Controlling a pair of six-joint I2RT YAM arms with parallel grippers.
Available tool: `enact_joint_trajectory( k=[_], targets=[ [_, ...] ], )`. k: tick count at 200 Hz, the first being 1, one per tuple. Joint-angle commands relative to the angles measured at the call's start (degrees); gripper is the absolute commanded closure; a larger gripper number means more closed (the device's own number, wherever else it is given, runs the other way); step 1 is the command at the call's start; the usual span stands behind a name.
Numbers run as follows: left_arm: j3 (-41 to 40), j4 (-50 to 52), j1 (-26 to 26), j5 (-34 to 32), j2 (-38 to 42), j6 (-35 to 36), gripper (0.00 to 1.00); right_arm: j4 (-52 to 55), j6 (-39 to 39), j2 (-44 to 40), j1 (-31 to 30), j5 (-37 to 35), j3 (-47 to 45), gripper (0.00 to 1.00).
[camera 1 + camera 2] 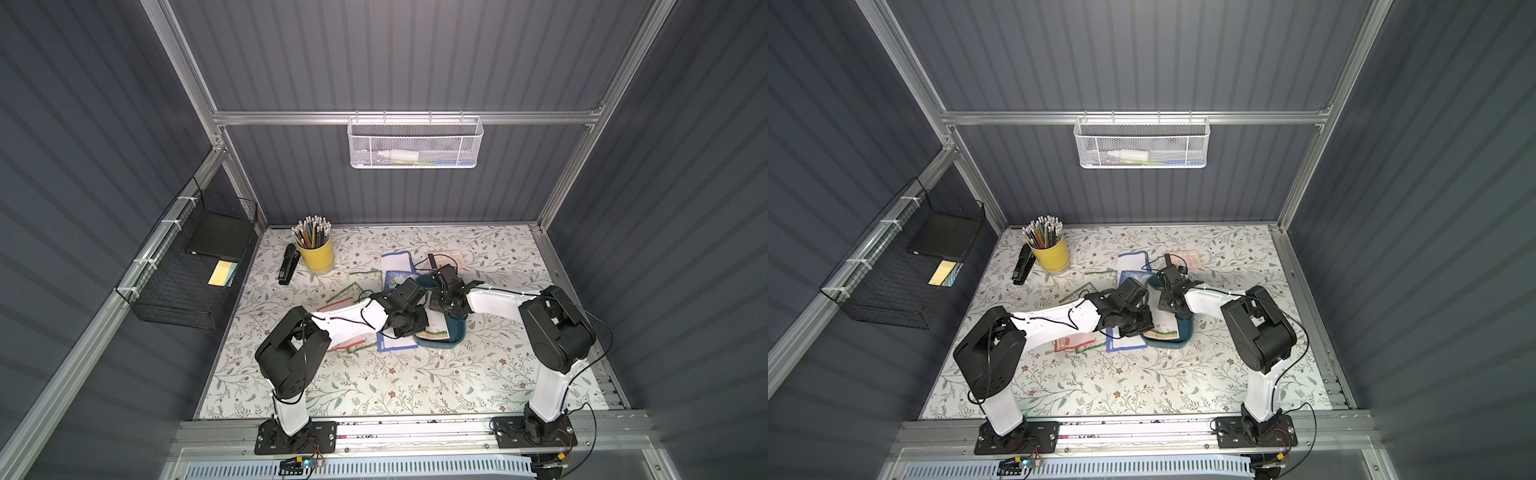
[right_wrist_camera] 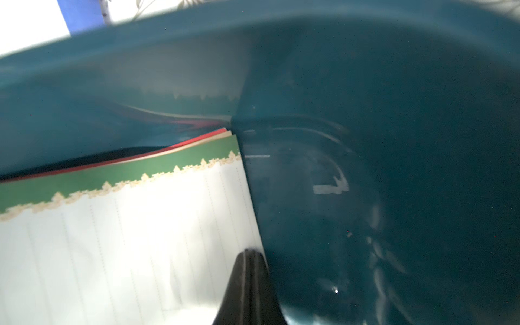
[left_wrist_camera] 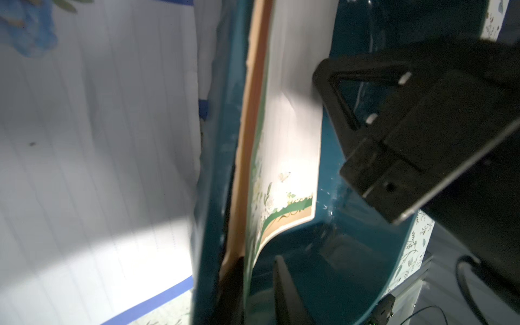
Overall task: Take out the stationery paper from the storage box
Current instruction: Pick up the stationery paper from the storage box.
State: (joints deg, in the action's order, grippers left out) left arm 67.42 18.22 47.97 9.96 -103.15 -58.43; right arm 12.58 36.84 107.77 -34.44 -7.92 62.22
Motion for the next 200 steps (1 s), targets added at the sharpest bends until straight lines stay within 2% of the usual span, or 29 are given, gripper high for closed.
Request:
enact_joint_trajectory(
  k=[1,23,70,103,113,139,200],
  targets=[
    [1.64,1.14,0.37,-0.82,-0.62,0.78,0.92,9.73,-0.28,6.19,-0.45,5.36,-4.30,1.00],
    [1.84,1.21,0.30,-1.00,-0.67,0.91,1.00,9.76,-0.28,6.19,-0.42,5.39,-4.31,1.00],
    [2.01,0.68,0.37,-1.36,-1.13,1.57,1.00,10.08,0.16,4.97,-0.44,5.09,-3.88,1.00],
    [2.80,-0.02,0.33,-1.64,-0.61,2.66,1.00,13.61,1.02,1.20,-0.37,0.49,-2.27,0.66],
    [3.05,-0.71,0.37,-1.70,-0.34,3.32,1.00,14.86,1.04,-0.16,-0.34,-0.77,-1.45,0.60],
    [4.21,-1.02,0.37,-2.32,0.10,4.63,1.00,17.25,1.30,-3.67,-0.32,-3.34,0.68,0.54],
    [5.00,-2.50,0.37,-2.85,1.19,5.74,1.00,20.85,2.53,-12.98,-0.32,-10.00,2.84,0.50]
  ],
)
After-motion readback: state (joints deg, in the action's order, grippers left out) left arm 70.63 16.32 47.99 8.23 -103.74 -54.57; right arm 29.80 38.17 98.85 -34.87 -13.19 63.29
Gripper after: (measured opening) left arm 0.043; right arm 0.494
